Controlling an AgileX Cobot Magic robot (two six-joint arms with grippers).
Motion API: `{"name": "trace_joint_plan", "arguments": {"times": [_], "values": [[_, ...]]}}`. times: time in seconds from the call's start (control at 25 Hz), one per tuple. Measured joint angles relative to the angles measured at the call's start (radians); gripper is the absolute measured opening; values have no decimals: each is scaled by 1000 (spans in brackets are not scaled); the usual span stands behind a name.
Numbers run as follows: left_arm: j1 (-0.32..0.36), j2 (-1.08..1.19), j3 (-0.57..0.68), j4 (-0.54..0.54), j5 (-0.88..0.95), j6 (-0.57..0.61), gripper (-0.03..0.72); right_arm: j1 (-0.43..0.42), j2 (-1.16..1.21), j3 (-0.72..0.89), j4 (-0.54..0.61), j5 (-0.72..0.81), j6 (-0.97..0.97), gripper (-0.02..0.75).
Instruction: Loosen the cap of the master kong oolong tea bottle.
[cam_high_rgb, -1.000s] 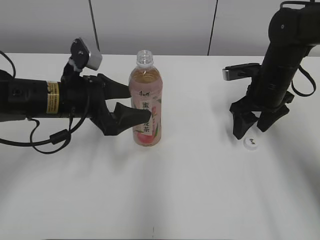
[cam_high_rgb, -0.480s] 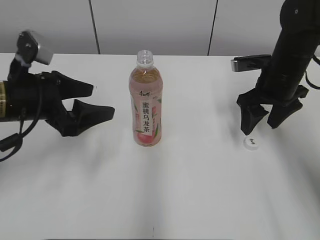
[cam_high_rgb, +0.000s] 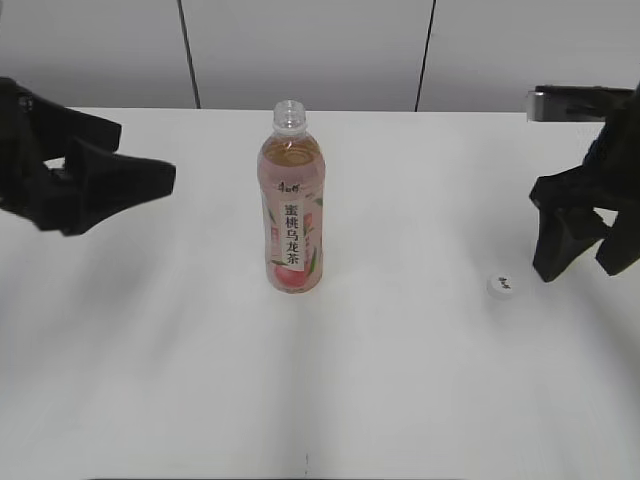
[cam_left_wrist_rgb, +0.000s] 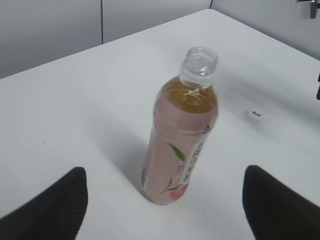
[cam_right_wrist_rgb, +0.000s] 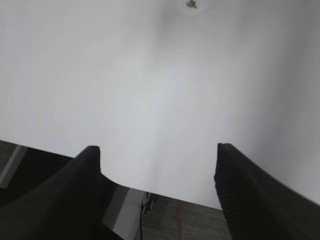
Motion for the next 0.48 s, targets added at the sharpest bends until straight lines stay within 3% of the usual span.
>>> {"name": "trace_joint_plan", "arguments": {"times": [0.08, 0.16, 0.32, 0.48], "values": [[0, -83, 1, 166, -11, -140, 568, 0, -83, 44, 13, 13, 2, 534], [0, -146, 10, 267, -32, -263, 568, 0, -163, 92, 19, 19, 3, 533], [0, -229, 17, 303, -61, -500, 565, 0, -294, 162, 21, 23, 4, 533], [0, -272, 18, 303, -115, -538, 563, 0, -388, 187, 21, 24, 7, 533]]}}
